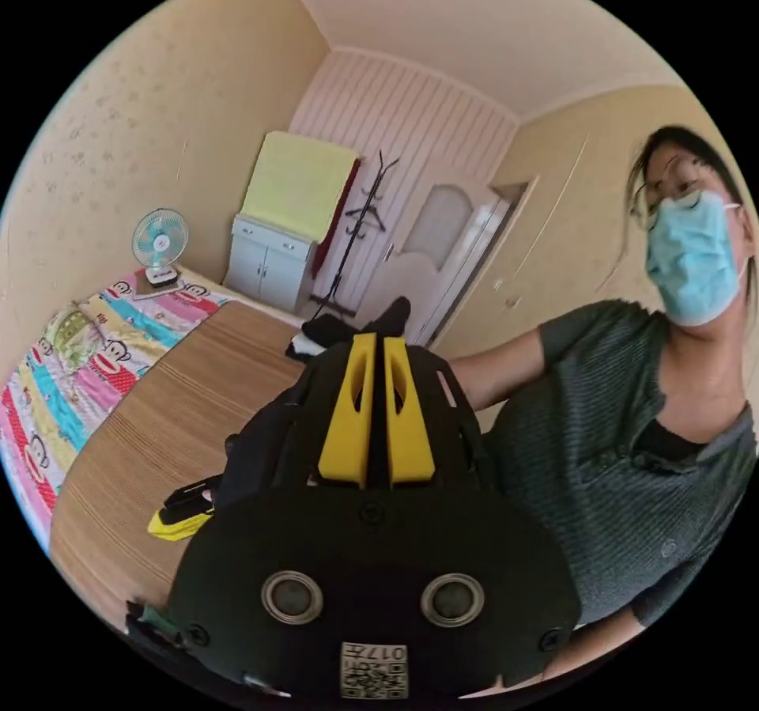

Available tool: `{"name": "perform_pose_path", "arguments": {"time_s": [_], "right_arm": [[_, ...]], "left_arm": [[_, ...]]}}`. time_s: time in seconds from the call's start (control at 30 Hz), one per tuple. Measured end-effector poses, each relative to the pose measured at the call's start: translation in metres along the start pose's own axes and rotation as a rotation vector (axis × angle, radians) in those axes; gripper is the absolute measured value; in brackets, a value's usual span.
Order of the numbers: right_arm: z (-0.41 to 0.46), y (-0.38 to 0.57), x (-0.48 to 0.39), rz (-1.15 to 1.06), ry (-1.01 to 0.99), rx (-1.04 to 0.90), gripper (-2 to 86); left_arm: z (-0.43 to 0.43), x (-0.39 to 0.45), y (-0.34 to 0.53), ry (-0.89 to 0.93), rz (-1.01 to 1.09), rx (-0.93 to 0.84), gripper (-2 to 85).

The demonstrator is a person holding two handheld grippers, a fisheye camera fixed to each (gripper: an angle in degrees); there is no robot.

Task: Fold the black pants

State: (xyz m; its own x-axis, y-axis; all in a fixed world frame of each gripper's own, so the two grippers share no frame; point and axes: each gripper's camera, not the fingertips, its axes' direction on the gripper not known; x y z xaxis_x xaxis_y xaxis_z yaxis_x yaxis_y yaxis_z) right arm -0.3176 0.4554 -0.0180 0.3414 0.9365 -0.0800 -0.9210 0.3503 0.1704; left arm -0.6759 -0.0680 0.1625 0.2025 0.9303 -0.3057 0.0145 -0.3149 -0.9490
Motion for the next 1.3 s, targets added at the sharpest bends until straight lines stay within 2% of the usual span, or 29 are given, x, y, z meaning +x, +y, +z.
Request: {"name": "perform_pose_path", "arguments": {"time_s": [0.03, 0.1, 0.2, 0.3, 0.37, 0.43, 0.47, 0.53, 0.63, 0.77, 0.83, 0.93, 1.0, 1.07, 1.13, 1.23, 1.3], "right_arm": [[-0.004, 0.008, -0.014, -0.038, -0.005, 0.009, 0.5], [-0.009, 0.022, -0.035, -0.096, -0.020, 0.023, 0.5], [-0.014, 0.035, -0.070, -0.149, -0.061, -0.046, 0.6], [-0.037, 0.048, -0.116, -0.294, -0.076, -0.115, 0.9], [-0.064, 0.065, -0.151, -0.472, -0.093, -0.136, 1.1], [-0.100, 0.115, -0.200, -0.794, -0.086, -0.218, 1.9], [-0.108, 0.134, -0.212, -0.886, -0.062, -0.256, 2.2], [-0.126, 0.218, -0.236, -1.158, 0.207, -0.321, 3.8], [-0.138, 0.319, -0.229, -1.342, 0.545, -0.218, 8.5], [-0.140, 0.414, -0.206, -1.426, 0.562, -0.266, 13.8], [-0.144, 0.464, -0.189, -1.472, 0.583, -0.172, 16.3], [-0.160, 0.500, -0.174, -1.479, 0.416, -0.080, 18.5], [-0.156, 0.513, -0.170, -1.494, 0.398, -0.058, 19.2], [-0.134, 0.529, -0.170, -1.570, 0.498, -0.089, 19.8], [-0.086, 0.544, -0.169, -1.671, 0.784, -0.150, 20.2], [-0.039, 0.551, -0.172, -1.701, 1.078, -0.035, 19.3], [-0.023, 0.555, -0.179, -1.695, 1.135, 0.011, 18.9]], "left_arm": [[-0.020, -0.003, 0.000, 0.043, -0.012, 0.073, -0.8], [-0.089, -0.005, 0.005, 0.159, -0.015, 0.346, -0.8], [-0.158, 0.000, 0.004, 0.299, 0.001, 0.646, -0.9], [-0.205, 0.023, -0.020, 0.391, 0.106, 0.773, -0.9], [-0.222, 0.053, -0.043, 0.311, 0.176, 0.751, -0.9], [-0.228, 0.091, -0.066, 0.167, 0.248, 0.702, -1.0], [-0.226, 0.115, -0.079, 0.061, 0.277, 0.679, -1.0], [-0.220, 0.144, -0.092, -0.088, 0.283, 0.677, -1.0], [-0.212, 0.171, -0.106, -0.264, 0.208, 0.756, -1.0], [-0.208, 0.200, -0.131, -0.424, 0.253, 0.819, -1.0], [-0.211, 0.208, -0.140, -0.435, 0.248, 0.860, -1.0], [-0.219, 0.219, -0.158, -0.457, 0.229, 0.898, -1.0], [-0.224, 0.224, -0.172, -0.439, 0.207, 0.899, -1.0], [-0.226, 0.229, -0.179, -0.429, 0.203, 0.898, -1.0], [-0.226, 0.237, -0.184, -0.450, 0.198, 0.900, -1.0], [-0.230, 0.251, -0.189, -0.472, 0.191, 0.892, -1.0], [-0.236, 0.263, -0.192, -0.497, 0.196, 0.878, -1.0]]}}
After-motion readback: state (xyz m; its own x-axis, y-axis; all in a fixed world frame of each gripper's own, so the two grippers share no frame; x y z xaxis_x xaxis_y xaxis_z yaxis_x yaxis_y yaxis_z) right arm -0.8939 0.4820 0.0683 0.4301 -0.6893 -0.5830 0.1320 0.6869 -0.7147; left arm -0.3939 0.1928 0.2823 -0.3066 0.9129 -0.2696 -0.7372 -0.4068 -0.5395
